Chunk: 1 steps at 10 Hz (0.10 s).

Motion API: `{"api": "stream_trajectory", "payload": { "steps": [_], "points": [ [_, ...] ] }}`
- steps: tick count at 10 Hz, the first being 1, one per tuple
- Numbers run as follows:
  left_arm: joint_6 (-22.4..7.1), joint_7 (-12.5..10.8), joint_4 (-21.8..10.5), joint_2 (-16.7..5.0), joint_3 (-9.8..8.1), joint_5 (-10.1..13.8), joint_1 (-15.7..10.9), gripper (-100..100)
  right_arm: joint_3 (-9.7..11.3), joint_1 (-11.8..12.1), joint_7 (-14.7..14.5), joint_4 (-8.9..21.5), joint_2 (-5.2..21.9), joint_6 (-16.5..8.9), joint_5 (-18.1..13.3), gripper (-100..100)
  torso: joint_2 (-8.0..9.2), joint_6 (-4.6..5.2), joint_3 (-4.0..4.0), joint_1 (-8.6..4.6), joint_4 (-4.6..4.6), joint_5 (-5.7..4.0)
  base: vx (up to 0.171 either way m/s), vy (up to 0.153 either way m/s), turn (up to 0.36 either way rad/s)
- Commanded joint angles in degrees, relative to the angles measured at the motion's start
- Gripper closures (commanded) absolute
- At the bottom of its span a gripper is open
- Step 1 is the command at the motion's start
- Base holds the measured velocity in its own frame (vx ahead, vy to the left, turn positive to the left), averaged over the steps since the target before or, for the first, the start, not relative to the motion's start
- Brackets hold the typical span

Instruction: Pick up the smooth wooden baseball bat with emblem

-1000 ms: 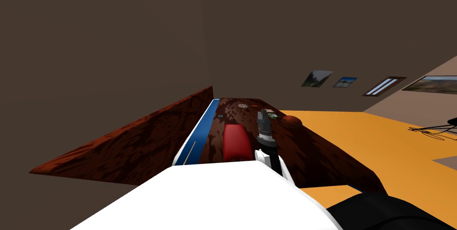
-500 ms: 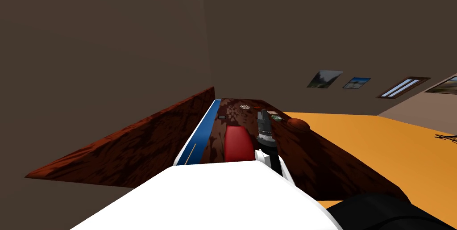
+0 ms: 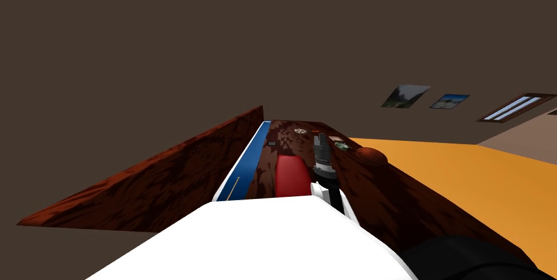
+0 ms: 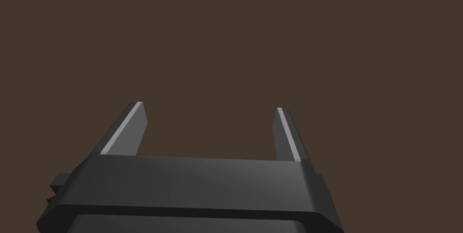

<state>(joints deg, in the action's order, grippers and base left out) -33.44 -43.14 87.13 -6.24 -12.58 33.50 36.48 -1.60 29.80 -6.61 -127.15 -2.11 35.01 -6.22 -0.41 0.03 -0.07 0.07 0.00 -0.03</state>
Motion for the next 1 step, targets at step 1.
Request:
{"api": "stream_trajectory", "payload": {
  "steps": [1],
  "points": [
    [0.0,0.0,0.0,0.0,0.00,0.0,0.0,0,0.0,0.0,0.0,0.0,0.0,0.0,0.0,0,0.00,0.00,0.00,0.00,0.00,0.00,0.005,0.001,-0.003]
  ]
}}
